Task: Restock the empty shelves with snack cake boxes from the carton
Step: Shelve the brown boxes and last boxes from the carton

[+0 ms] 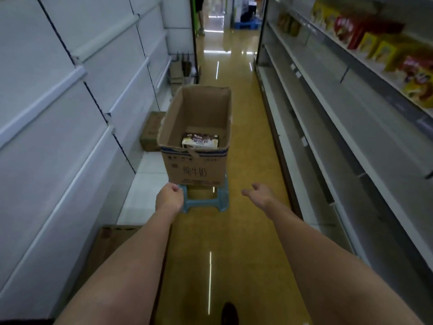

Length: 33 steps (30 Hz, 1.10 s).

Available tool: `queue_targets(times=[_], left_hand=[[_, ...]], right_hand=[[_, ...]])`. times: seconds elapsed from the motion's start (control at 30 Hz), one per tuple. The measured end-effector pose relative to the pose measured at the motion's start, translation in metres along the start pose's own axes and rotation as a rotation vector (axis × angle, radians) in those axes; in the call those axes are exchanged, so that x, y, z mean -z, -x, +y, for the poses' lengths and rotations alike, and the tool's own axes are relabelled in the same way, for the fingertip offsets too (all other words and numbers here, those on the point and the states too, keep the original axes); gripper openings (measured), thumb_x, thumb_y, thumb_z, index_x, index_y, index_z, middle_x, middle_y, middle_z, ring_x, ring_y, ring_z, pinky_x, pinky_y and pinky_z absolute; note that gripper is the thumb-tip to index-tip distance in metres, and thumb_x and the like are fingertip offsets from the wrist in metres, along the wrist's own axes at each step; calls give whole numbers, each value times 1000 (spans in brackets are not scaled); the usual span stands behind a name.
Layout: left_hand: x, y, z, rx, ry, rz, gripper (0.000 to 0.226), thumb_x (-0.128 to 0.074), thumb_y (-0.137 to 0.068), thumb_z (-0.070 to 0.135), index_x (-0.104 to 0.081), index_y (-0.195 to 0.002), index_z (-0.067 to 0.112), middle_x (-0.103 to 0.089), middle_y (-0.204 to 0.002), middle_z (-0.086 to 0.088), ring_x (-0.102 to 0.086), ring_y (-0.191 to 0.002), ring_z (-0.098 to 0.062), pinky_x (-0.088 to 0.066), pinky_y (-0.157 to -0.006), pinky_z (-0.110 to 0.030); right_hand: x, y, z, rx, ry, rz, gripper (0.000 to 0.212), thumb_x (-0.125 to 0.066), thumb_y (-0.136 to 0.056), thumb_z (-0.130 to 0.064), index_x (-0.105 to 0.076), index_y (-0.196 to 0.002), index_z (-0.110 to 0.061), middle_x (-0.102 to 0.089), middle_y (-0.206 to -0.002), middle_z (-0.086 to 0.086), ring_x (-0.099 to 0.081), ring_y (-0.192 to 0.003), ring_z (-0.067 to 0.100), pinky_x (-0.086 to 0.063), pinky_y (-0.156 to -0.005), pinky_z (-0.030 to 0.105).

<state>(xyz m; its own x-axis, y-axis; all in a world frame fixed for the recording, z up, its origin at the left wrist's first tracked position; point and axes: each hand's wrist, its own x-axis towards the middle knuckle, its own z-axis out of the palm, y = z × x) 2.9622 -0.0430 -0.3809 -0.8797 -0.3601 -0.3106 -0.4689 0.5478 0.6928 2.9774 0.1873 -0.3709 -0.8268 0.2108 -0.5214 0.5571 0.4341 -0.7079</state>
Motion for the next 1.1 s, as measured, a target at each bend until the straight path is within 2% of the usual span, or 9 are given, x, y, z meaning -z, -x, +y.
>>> queue_targets(times=[0.1, 0.23, 0.4, 0.5, 0.6, 0.7, 0.87, 1.1], left_hand=[[-9, -32, 18, 14, 22, 0, 26, -45, -99, 19, -58, -120, 11, -58, -125, -12, -54, -113, -31, -44, -94, -35], [-10, -74, 34, 40, 21, 16, 27, -45, -98, 21, -58, -120, 11, -59, -124, -11, -54, -112, -29, -45, -92, -35], [-4, -143, 60, 57, 36, 47, 26, -45, -98, 22, -59, -119, 12, -60, -123, -11, -55, -110, -30, -45, -90, -36], [-1, -194, 77, 31, 34, 37, 28, -44, -99, 21, -58, -123, 13, -58, -126, -10, -54, -114, -29, -44, -90, -33], [3, -243, 92, 16, 16, 5, 32, -45, -99, 21, -54, -129, 12, -56, -130, -9, -53, -118, -28, -43, -93, -33], [9, -291, 105, 5, -19, -28, 31, -45, -99, 21, -54, -128, 12, -56, -129, -10, -54, -116, -27, -44, -89, -32], [3, -363, 118, -16, -87, -75, 31, -46, -99, 21, -54, -127, 12, -57, -128, -10, -54, -117, -28, -45, -95, -36], [-37, -425, 133, -21, -132, -241, 29, -47, -99, 21, -54, -125, 12, -58, -124, -7, -54, -113, -23, -42, -89, -29]], right_hand=[[4, -41, -27, 20, 3, -16, 66, -55, -95, -31, -25, -149, -7, -28, -155, 9, -31, -140, 29, -31, -111, 39], [-2, -84, -60, 33, 33, -45, 66, -57, -94, -30, -28, -148, -5, -30, -154, 10, -33, -139, 29, -32, -109, 38], [-13, -141, -107, 50, 66, -43, 54, -54, -95, -28, -38, -142, -7, -41, -146, 11, -42, -131, 30, -37, -102, 38], [-17, -178, -142, 59, 52, -32, 59, -54, -96, -30, -32, -146, -9, -37, -149, 10, -38, -134, 29, -35, -105, 37], [-20, -211, -177, 53, 11, -4, 63, -55, -96, -26, -25, -149, -8, -32, -152, 10, -33, -138, 29, -32, -111, 39], [-28, -244, -207, 30, 0, 35, 62, -57, -95, -25, -28, -148, -9, -34, -151, 11, -35, -137, 29, -34, -111, 41], [-49, -296, -232, -44, -36, 55, 62, -58, -94, -23, -29, -147, -12, -36, -150, 10, -36, -137, 28, -33, -111, 41], [-57, -369, -255, -131, -8, 20, 59, -58, -93, -21, -31, -146, -14, -43, -144, 9, -43, -130, 26, -38, -102, 38]])
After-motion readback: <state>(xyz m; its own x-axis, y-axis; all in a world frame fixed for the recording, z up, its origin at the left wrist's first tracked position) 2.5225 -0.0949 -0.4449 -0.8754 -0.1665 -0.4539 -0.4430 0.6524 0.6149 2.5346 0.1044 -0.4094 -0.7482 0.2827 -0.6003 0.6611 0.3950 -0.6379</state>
